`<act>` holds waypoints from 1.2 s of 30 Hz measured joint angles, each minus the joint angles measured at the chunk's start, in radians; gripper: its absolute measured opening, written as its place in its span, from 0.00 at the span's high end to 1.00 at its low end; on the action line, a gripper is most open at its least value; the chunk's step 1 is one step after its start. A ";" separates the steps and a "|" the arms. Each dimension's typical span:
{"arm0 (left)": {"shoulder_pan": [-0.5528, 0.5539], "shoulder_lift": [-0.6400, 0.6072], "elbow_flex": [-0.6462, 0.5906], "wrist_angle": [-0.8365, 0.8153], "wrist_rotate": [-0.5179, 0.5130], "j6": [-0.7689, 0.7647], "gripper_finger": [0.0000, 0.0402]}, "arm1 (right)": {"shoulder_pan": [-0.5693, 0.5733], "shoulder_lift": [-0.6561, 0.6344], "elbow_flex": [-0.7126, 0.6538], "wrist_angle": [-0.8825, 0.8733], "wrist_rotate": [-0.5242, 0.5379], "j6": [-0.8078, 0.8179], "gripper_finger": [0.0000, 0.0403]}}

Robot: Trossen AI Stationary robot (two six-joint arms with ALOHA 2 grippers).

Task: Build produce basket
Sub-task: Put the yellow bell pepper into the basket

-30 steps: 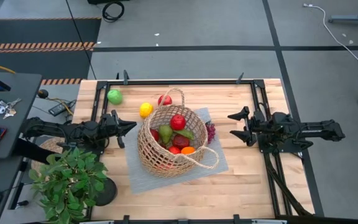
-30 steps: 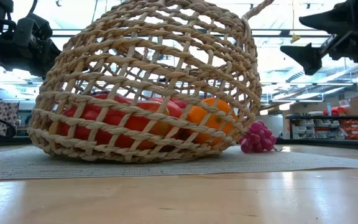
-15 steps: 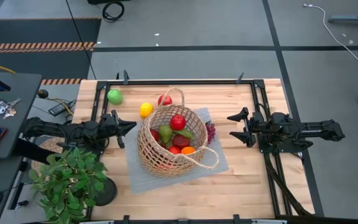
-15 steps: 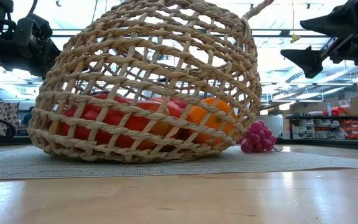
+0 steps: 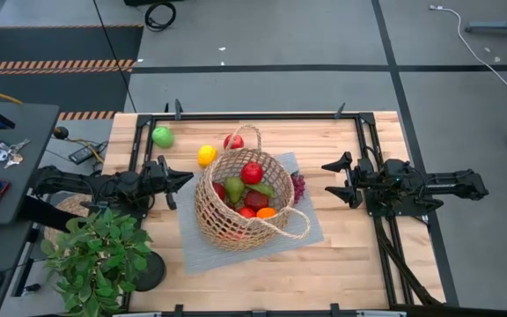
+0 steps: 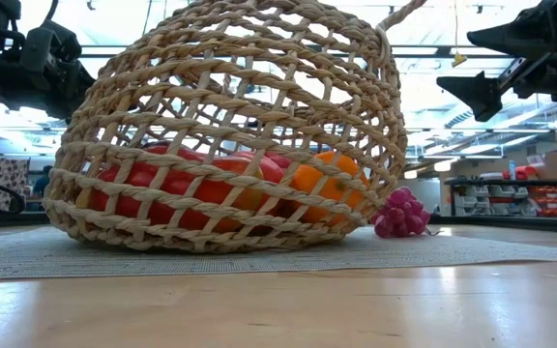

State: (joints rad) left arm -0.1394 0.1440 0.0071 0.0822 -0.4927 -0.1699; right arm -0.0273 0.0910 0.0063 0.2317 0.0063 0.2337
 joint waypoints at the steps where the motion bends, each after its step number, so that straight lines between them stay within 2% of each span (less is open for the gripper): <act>1: 0.000 0.000 0.000 0.000 0.000 0.000 0.92 | 0.000 0.000 0.000 0.000 0.000 0.000 0.05; 15: 0.000 0.000 0.000 0.002 0.000 0.018 0.91 | 0.000 0.000 0.000 0.000 0.000 0.000 0.05; 18: 0.000 0.000 0.000 0.043 0.000 0.017 0.92 | 0.000 0.000 0.000 0.000 0.000 0.000 0.05; 24: 0.003 0.000 0.000 0.174 -0.009 -0.219 0.91 | 0.000 0.000 0.000 0.000 0.000 0.000 0.05; 26: 0.003 0.000 0.000 0.210 -0.010 -0.235 0.90 | 0.000 0.000 0.000 0.000 0.000 0.000 0.05; 31: 0.003 0.000 0.000 0.224 -0.080 -0.242 0.92 | 0.000 0.000 0.000 0.000 0.000 0.000 0.05; 33: 0.004 0.000 0.000 0.224 -0.113 -0.190 0.93 | 0.000 0.000 0.000 0.000 0.000 0.000 0.05; 36: 0.024 0.000 0.011 0.191 -0.338 -0.164 0.95 | 0.000 0.000 0.000 0.000 0.000 0.000 0.05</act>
State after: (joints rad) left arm -0.1151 0.1442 0.0177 0.2733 -0.8311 -0.3344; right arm -0.0273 0.0910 0.0063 0.2321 0.0058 0.2337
